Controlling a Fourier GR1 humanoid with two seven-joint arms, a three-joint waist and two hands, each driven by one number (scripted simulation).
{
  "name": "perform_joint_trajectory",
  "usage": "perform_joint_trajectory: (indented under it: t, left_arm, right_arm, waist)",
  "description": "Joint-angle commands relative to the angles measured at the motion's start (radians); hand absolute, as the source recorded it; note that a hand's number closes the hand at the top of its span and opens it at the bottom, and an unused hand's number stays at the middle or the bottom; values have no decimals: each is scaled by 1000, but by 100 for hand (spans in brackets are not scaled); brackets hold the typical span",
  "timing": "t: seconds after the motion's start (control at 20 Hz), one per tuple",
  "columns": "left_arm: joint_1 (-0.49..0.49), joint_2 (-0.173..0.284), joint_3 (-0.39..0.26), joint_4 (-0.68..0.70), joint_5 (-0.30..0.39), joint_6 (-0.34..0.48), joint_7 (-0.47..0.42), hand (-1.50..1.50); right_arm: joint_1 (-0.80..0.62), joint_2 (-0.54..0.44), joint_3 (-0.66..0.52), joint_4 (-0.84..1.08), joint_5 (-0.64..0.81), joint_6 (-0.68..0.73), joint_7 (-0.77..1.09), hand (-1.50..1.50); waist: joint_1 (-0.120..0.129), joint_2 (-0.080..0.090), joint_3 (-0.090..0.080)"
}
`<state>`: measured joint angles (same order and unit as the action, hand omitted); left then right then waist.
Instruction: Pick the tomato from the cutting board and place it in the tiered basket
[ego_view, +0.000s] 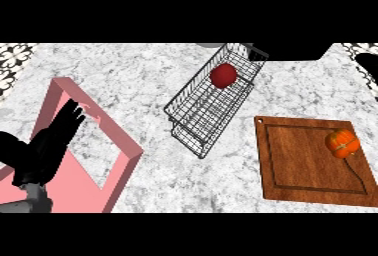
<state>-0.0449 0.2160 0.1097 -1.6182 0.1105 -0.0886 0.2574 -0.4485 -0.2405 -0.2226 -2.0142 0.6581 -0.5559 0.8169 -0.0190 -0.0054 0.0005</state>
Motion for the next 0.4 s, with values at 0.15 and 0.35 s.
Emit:
perform_joint_trajectory:
  t: [0.15,0.35]
  left_arm:
    - [20,-2,28,71,3,-32,-97,0]
    - [28,-23,-6,21,-26,-6,-48,0]
  right_arm:
    - [231,-115,-242,-163,-301,101,-86,-150]
    - [349,-184,-410,-265,-506,227,-97,-150]
  waist:
    - [9,4,0]
    - [1,1,0]
